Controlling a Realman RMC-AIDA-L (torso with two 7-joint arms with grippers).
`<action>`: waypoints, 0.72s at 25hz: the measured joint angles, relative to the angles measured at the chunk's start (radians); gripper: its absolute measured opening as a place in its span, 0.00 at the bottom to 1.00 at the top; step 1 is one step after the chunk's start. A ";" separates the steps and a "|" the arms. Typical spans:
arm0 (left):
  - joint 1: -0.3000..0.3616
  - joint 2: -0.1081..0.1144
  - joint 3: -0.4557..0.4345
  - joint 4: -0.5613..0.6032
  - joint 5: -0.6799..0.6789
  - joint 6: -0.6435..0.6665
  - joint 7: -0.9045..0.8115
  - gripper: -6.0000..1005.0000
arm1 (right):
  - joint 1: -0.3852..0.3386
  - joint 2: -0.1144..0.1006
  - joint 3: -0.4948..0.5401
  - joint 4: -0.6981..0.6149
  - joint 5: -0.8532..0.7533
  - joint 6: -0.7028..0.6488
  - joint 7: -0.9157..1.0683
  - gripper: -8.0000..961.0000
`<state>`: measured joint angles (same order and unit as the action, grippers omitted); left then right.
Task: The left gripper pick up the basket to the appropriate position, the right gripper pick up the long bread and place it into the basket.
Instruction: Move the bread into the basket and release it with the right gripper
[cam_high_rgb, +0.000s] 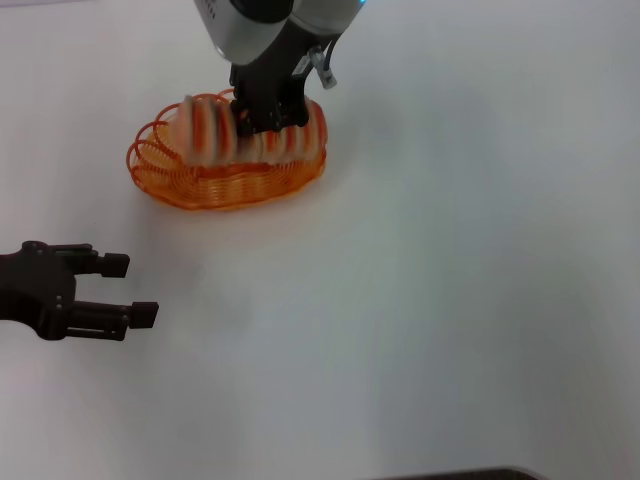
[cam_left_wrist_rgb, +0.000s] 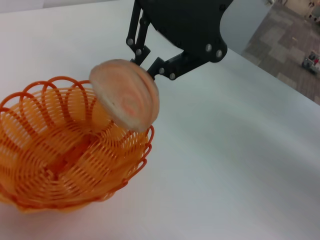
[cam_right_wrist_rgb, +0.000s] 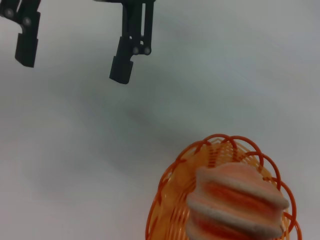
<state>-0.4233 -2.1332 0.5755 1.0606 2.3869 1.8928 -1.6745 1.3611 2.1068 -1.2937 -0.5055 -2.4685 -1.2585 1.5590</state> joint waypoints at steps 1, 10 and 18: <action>0.000 0.000 0.000 0.000 0.000 0.000 -0.002 0.87 | 0.000 0.000 -0.016 0.000 0.009 0.007 0.000 0.14; 0.000 -0.004 -0.004 -0.001 0.000 -0.002 -0.008 0.87 | 0.016 0.002 -0.053 0.033 0.031 0.049 0.014 0.17; 0.001 -0.006 -0.005 -0.003 0.000 -0.002 -0.014 0.87 | 0.016 0.002 -0.054 0.034 0.038 0.067 0.008 0.43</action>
<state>-0.4219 -2.1389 0.5703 1.0572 2.3868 1.8913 -1.6883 1.3769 2.1092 -1.3478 -0.4711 -2.4304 -1.1913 1.5666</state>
